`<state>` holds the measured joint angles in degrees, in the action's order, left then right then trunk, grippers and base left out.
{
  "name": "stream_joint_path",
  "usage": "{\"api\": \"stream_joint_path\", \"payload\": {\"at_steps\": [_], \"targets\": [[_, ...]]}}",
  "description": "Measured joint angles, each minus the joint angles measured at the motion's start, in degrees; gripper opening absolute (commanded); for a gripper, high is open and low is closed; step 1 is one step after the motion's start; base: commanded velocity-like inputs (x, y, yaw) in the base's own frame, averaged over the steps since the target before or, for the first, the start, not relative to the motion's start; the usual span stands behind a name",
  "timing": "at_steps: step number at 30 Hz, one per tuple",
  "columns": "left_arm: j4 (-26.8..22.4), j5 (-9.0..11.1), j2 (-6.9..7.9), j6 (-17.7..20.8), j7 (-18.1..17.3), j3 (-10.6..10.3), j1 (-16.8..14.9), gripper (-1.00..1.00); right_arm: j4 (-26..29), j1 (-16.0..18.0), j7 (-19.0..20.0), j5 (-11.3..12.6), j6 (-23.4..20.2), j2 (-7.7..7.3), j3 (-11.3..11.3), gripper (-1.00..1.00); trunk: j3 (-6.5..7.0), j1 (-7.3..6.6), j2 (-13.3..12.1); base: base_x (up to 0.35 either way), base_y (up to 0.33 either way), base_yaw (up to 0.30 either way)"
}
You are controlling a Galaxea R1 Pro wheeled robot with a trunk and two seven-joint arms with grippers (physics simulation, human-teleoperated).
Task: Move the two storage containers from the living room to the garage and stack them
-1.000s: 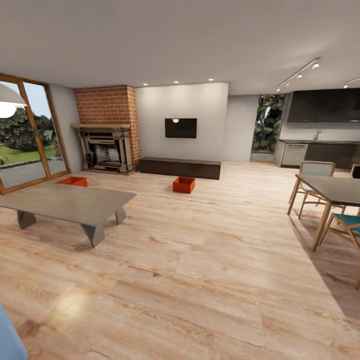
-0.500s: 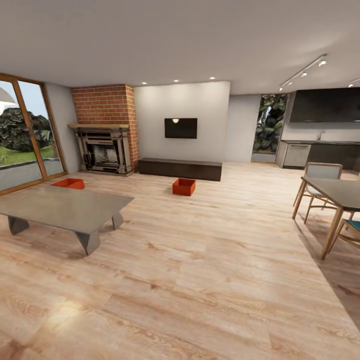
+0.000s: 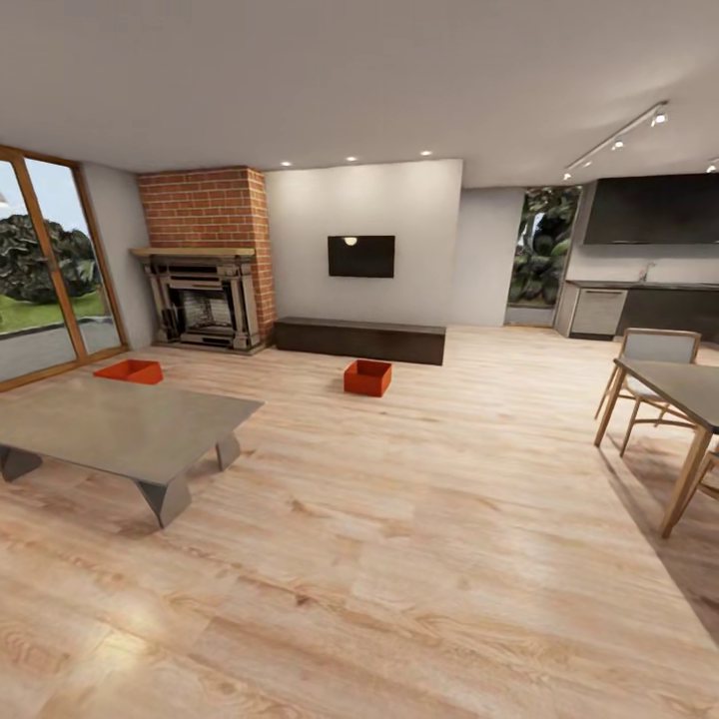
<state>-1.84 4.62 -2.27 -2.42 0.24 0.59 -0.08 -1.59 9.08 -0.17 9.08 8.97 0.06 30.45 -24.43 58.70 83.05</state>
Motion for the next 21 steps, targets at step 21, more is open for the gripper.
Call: {"api": "stream_joint_path", "payload": {"at_steps": [21], "targets": [[0.0,0.0,0.0,0.0,0.0,-0.02,0.0,1.0,0.0,0.0,-0.01,-0.05,0.08,0.0,0.0,1.0,0.0,0.0,0.0,0.323,0.0,0.0]]}}
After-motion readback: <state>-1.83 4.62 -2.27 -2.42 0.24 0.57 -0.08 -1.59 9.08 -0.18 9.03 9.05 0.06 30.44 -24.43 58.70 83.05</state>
